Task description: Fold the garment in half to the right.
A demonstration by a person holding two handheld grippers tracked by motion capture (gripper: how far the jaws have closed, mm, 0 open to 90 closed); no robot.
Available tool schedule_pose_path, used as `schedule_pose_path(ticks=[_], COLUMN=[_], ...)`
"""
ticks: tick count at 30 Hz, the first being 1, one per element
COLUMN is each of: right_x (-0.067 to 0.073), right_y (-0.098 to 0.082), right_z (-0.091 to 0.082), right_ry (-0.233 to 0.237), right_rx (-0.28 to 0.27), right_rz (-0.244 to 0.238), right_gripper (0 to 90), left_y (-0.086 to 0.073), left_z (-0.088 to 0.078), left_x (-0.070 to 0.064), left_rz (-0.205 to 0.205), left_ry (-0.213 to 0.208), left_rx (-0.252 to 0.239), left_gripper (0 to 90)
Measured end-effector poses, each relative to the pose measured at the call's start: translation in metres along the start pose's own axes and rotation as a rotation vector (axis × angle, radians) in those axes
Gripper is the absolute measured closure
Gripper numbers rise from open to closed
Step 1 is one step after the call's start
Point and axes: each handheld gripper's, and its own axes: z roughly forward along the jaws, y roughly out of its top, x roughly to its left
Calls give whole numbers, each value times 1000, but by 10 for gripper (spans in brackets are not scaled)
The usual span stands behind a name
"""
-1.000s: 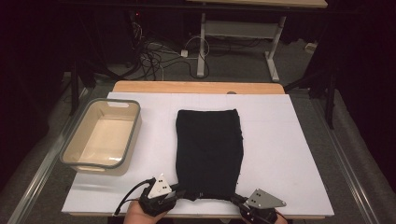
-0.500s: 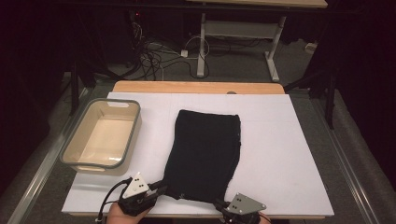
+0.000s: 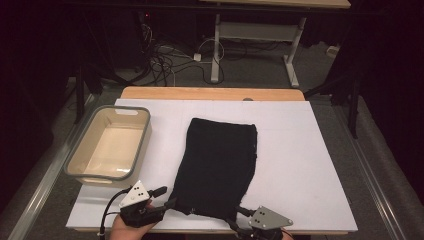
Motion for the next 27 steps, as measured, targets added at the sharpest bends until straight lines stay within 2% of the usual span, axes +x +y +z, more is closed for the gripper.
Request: schedule_pose_path(ticks=[5, 8, 10, 14, 17, 19, 20, 23, 25, 27], right_x=[-16, -27, -36, -52, -63, -72, -76, -87, -93, -96], right_y=[-3, -8, -11, -17, -20, -23, -26, -32, -36, -38], right_z=[-11, -14, -15, -18, -25, -31, -34, -44, -49, -54], right_ry=[-37, -56, -58, -99, -145, -186, -201, -244, -252, -267], right_rx=[-40, -60, -58, -73, -87, -91, -97, -115, -127, -138], right_rz=[32, 49, 69, 108, 128, 141, 156, 186, 209, 207], right_gripper=[418, 340, 298, 231, 180, 155, 147, 108, 108, 105], left_y=[4, 9, 11, 17, 20, 20, 20, 20, 20, 20], left_z=[6, 8, 10, 19, 23, 25, 26, 27, 28, 29], left_x=[7, 13, 17, 24, 25, 24, 23, 24, 25, 24], left_rz=[13, 2, -12, -15, -2, 5, 7, -1, -14, -10], left_ry=[1, 3, 9, 36, 54, 56, 61, 59, 64, 77], left_rx=[-33, -75, -78, -61, -49, -47, -39, -35, -27, -22], left_gripper=[276, 240, 201, 138, 137, 122, 82, 46, 26, 0])
